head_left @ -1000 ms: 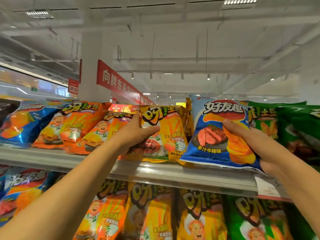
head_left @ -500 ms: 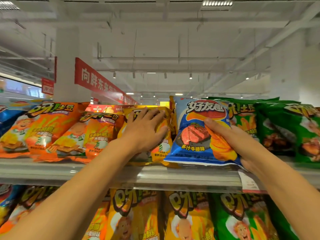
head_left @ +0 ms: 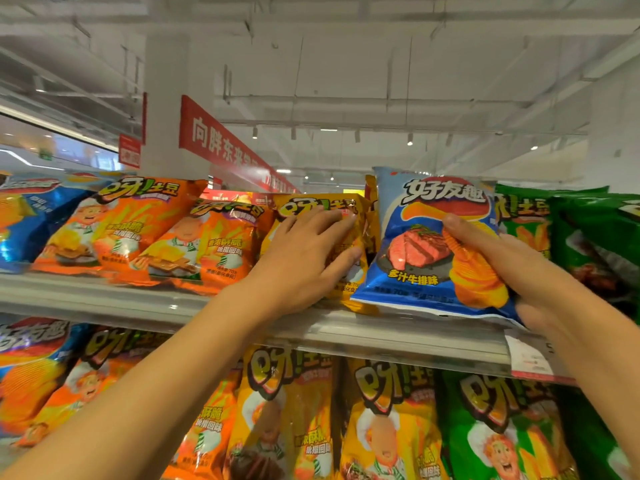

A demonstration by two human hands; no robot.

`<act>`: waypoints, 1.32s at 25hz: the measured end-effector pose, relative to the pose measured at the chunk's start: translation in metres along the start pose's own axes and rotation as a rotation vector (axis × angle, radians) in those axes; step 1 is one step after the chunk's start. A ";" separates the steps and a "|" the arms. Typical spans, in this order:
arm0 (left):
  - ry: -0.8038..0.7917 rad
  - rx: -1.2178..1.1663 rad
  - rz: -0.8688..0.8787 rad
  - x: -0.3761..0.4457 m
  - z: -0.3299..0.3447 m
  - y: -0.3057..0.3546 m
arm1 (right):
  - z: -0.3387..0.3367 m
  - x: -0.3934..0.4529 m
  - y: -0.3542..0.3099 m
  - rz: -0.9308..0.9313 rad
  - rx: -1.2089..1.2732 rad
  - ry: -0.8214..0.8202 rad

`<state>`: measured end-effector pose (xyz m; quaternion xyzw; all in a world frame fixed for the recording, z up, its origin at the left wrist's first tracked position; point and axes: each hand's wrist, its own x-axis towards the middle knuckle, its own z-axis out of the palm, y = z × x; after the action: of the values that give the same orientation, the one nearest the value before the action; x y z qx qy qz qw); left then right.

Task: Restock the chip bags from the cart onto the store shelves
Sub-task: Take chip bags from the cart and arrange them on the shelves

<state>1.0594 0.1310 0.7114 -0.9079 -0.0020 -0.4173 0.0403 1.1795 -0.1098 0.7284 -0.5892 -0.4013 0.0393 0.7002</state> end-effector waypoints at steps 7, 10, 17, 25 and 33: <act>0.098 0.105 -0.026 -0.076 -0.017 -0.038 | 0.074 0.011 -0.020 -0.108 -0.103 -0.100; 0.142 0.134 -0.066 -0.113 -0.042 -0.094 | 0.152 0.019 -0.026 -0.140 -0.078 -0.096; 0.125 0.164 -0.085 -0.233 -0.094 -0.249 | 0.368 0.050 -0.017 -0.178 -0.046 -0.075; 0.266 0.109 -0.279 -0.280 -0.131 -0.381 | 0.520 0.087 -0.013 -0.254 0.030 -0.051; 0.289 0.083 -0.327 -0.303 -0.139 -0.460 | 0.674 0.128 -0.006 -0.113 -0.017 -0.197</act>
<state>0.7396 0.5880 0.6049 -0.8238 -0.1605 -0.5436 0.0095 0.8532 0.4911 0.7887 -0.5647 -0.5011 0.0544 0.6534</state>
